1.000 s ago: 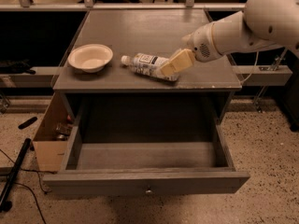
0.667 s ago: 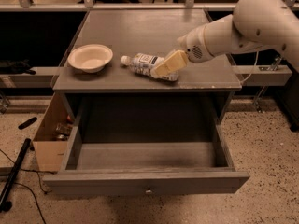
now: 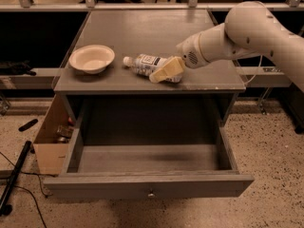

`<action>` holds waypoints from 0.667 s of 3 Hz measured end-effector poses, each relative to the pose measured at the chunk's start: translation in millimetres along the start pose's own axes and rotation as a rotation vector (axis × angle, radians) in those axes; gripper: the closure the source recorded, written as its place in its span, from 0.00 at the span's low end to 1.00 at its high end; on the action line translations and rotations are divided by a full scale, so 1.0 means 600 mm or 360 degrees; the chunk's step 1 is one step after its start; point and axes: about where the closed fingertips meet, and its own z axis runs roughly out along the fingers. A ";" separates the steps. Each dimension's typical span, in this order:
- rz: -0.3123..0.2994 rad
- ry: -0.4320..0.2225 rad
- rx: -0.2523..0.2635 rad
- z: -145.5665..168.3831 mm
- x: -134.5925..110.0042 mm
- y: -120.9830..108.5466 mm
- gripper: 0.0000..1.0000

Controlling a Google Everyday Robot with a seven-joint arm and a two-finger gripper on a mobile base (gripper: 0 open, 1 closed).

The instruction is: Place blue plastic bottle into top drawer

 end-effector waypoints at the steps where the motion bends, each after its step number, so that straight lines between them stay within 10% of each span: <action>1: 0.0022 0.0010 -0.0006 0.017 0.019 -0.001 0.00; 2: 0.0022 0.0010 -0.0006 0.017 0.019 -0.001 0.18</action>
Offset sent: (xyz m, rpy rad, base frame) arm 0.0019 0.0007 -0.0133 0.0013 0.0129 -0.0047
